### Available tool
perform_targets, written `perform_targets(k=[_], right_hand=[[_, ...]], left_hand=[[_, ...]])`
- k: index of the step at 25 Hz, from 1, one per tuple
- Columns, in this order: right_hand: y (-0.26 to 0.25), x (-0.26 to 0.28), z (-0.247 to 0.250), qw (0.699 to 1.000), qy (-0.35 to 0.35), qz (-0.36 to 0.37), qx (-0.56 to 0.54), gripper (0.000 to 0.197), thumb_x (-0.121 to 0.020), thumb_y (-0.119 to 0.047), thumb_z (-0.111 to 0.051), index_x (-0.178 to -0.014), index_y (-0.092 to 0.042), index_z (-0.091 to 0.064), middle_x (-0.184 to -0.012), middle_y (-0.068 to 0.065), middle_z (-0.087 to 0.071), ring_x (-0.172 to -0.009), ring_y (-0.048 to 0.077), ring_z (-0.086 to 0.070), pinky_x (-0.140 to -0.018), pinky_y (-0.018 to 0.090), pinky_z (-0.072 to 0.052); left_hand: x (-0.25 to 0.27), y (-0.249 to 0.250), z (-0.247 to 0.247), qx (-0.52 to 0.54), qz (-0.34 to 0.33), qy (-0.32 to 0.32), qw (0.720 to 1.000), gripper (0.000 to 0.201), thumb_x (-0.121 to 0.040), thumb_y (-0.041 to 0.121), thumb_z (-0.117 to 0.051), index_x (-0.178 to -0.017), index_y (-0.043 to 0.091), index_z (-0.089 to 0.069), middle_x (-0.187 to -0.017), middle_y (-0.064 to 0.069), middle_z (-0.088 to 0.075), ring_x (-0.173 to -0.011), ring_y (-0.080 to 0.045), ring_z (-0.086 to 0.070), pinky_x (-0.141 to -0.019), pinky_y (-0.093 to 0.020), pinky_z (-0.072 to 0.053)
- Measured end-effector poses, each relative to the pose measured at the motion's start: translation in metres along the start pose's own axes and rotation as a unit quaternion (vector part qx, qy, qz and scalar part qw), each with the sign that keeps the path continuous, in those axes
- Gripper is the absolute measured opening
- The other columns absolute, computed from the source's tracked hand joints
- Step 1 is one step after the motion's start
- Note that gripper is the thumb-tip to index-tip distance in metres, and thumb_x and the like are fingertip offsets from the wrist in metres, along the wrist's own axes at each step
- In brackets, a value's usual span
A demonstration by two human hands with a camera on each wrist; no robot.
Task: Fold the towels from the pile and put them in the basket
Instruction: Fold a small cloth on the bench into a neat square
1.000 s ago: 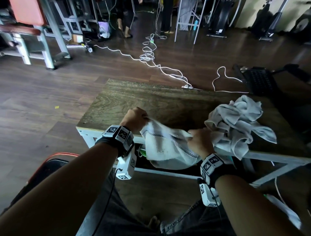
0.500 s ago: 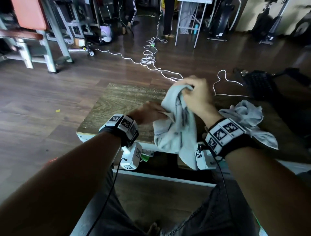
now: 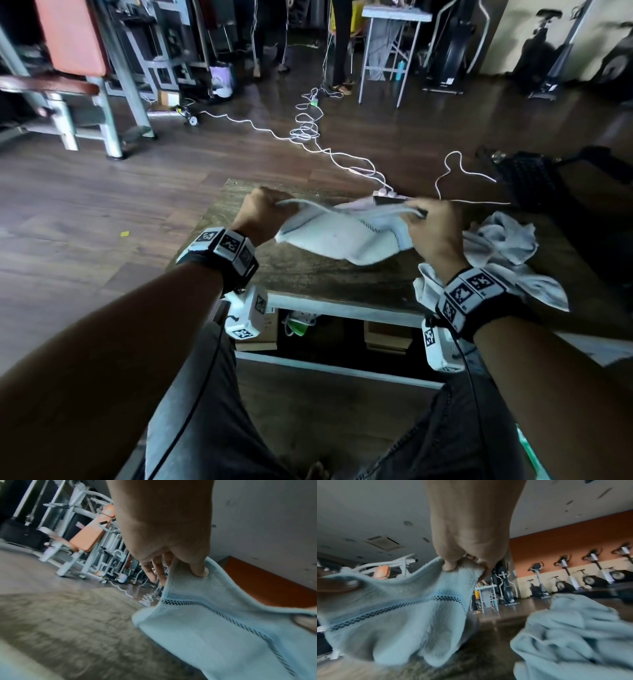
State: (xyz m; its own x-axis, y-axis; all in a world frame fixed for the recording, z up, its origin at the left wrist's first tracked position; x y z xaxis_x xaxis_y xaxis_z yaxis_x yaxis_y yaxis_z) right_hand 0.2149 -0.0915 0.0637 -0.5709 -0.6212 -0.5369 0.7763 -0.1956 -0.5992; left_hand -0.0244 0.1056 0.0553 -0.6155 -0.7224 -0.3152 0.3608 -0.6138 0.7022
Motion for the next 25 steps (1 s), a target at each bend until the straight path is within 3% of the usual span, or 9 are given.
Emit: perform_targets(k=[3, 5, 7, 10, 12, 14, 17, 22, 25], right_hand=[[0.031, 0.032, -0.007, 0.996, -0.087, -0.02, 0.028, 0.01, -0.072, -0.017, -0.085, -0.079, -0.014, -0.079, -0.068, -0.004, -0.071, -0.062, 0.012, -0.062, -0.057, 0.021, -0.043], [0.043, 0.047, -0.012, 0.989, -0.137, -0.033, 0.04, 0.012, -0.071, -0.008, -0.084, -0.081, -0.013, -0.079, -0.075, 0.0, -0.075, -0.068, 0.013, -0.067, -0.065, 0.024, -0.05], [0.05, 0.055, -0.011, 0.984, -0.16, -0.044, 0.063, 0.02, -0.074, 0.005, -0.071, -0.085, -0.01, -0.078, -0.082, 0.003, -0.076, -0.078, 0.017, -0.069, -0.076, 0.029, -0.055], [0.054, 0.055, 0.006, 0.985, -0.133, -0.086, 0.076, 0.014, -0.078, -0.004, -0.074, -0.073, -0.018, -0.073, -0.075, 0.0, -0.071, -0.078, 0.02, -0.067, -0.074, 0.03, -0.051], [0.053, 0.055, 0.021, 0.984, -0.123, -0.097, 0.083, 0.028, -0.078, -0.02, -0.081, -0.059, -0.027, -0.061, -0.064, -0.008, -0.063, -0.067, 0.017, -0.062, -0.068, 0.03, -0.048], [0.047, 0.057, 0.031, 0.985, -0.133, -0.088, 0.07, 0.029, -0.078, -0.015, -0.081, -0.059, -0.028, -0.061, -0.063, -0.011, -0.061, -0.064, 0.014, -0.06, -0.067, 0.032, -0.05], [0.039, 0.061, 0.034, 0.985, -0.149, -0.077, 0.05, 0.018, -0.079, 0.003, -0.072, -0.075, -0.014, -0.075, -0.068, -0.008, -0.063, -0.069, 0.014, -0.061, -0.068, 0.03, -0.05], [0.042, 0.067, 0.025, 0.989, -0.11, -0.092, 0.03, 0.003, -0.082, -0.006, -0.073, -0.081, -0.008, -0.075, -0.07, 0.002, -0.069, -0.065, 0.012, -0.06, -0.063, 0.02, -0.042], [0.045, 0.064, 0.009, 0.991, -0.113, -0.071, 0.025, 0.008, -0.085, -0.007, -0.071, -0.08, -0.003, -0.074, -0.075, 0.008, -0.072, -0.072, 0.021, -0.063, -0.068, 0.025, -0.044]], left_hand=[[0.025, -0.029, -0.012, -0.024, 0.024, -0.103, 0.994, 0.025, -0.086, 0.024, -0.072, -0.063, 0.016, -0.065, -0.055, 0.004, -0.053, -0.047, -0.006, -0.043, -0.052, -0.021, -0.037], [0.037, -0.029, -0.018, -0.061, 0.0, -0.132, 0.989, 0.016, -0.087, 0.017, -0.07, -0.072, 0.013, -0.068, -0.056, 0.007, -0.054, -0.049, -0.006, -0.046, -0.054, -0.022, -0.036], [0.04, -0.027, -0.021, -0.059, 0.0, -0.135, 0.989, 0.01, -0.09, 0.017, -0.067, -0.079, 0.016, -0.066, -0.064, 0.001, -0.06, -0.057, -0.013, -0.053, -0.058, -0.024, -0.04], [0.04, -0.026, -0.018, -0.034, 0.017, -0.093, 0.995, 0.008, -0.091, 0.021, -0.064, -0.086, 0.018, -0.069, -0.078, -0.009, -0.069, -0.066, -0.02, -0.059, -0.062, -0.028, -0.046], [0.043, -0.027, -0.011, -0.021, 0.038, -0.044, 0.998, 0.014, -0.09, 0.024, -0.062, -0.078, 0.023, -0.068, -0.072, -0.009, -0.067, -0.061, -0.02, -0.057, -0.058, -0.026, -0.045], [0.047, -0.028, -0.006, -0.015, 0.052, -0.017, 0.998, 0.02, -0.086, 0.031, -0.059, -0.067, 0.026, -0.064, -0.064, -0.006, -0.062, -0.055, -0.018, -0.053, -0.053, -0.022, -0.041], [0.056, -0.029, -0.008, -0.007, 0.079, -0.043, 0.996, 0.02, -0.082, 0.031, -0.06, -0.064, 0.024, -0.063, -0.067, -0.01, -0.064, -0.058, -0.021, -0.054, -0.056, -0.024, -0.043], [0.071, -0.037, -0.022, -0.03, 0.135, -0.102, 0.985, 0.013, -0.09, 0.015, -0.065, -0.08, 0.007, -0.07, -0.072, -0.011, -0.065, -0.061, -0.019, -0.055, -0.053, -0.023, -0.041], [0.074, -0.041, -0.025, -0.016, 0.158, -0.102, 0.982, 0.014, -0.09, 0.011, -0.063, -0.079, 0.006, -0.069, -0.07, -0.014, -0.061, -0.058, -0.019, -0.049, -0.05, -0.023, -0.037]])
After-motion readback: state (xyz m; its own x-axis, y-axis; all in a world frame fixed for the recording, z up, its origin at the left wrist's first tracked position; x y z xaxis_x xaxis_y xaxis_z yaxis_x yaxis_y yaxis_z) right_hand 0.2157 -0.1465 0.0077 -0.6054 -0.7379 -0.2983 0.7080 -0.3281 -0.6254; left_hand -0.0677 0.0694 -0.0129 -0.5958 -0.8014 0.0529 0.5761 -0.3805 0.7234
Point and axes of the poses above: each hand's wrist, its own x-axis away from the middle knuckle, its own z-axis out of the back of the hand, y = z × x, the point moved 6 cm from there along -x, towards the middle knuckle
